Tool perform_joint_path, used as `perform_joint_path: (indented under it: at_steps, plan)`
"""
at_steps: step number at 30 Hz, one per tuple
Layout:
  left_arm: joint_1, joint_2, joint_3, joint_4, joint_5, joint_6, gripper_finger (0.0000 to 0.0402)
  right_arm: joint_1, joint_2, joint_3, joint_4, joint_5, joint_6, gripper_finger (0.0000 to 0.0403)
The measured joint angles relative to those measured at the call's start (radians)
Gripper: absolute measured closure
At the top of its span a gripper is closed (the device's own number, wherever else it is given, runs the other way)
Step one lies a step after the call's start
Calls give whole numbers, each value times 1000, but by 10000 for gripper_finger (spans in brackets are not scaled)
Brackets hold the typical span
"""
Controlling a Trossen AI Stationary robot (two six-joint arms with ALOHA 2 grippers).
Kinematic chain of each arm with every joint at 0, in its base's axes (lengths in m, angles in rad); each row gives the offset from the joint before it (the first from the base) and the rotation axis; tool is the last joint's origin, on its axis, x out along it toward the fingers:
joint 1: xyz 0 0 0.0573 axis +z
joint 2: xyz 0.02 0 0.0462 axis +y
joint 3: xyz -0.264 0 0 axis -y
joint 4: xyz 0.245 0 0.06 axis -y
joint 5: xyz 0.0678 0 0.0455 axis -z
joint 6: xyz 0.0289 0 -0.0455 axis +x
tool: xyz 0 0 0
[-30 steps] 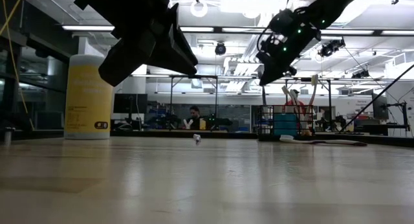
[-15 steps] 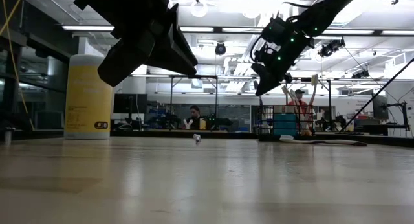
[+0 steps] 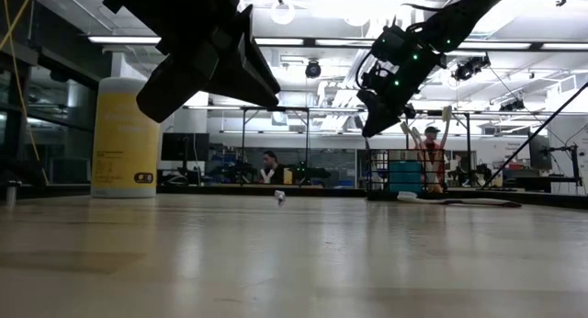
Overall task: Pick & Place toothbrushing station
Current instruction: Put the bottom violet toothbrush into the left section of the black wire organizer, then put the right violet toothbrush into the black wire organizer
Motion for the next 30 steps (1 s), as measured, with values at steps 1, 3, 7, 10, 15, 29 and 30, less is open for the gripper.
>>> perform_joint_path:
  at_steps: [1, 3, 7, 10, 15, 29, 30]
  plan:
    - [0, 0, 0, 0, 0, 0, 321, 0, 0, 0, -1, -2, 0, 320]
    - [0, 0, 0, 0, 0, 0, 321, 0, 0, 0, -2, -2, 0, 308]
    - [0, 0, 0, 0, 0, 0, 321, 0, 0, 0, -5, -2, 7, 288]
    - [-2, 0, 0, 0, 0, 0, 321, 0, 0, 0, -11, -2, 8, 280]
    - [-2, 0, 0, -4, 16, 0, 321, 0, -3, 0, -48, -4, 8, 277]
    - [2, 0, 0, -4, 82, -5, 321, 82, -209, 1, -186, -22, 5, 280]
    - [2, 0, 0, -4, 82, -5, 321, 99, -223, 1, -209, -20, 5, 282]
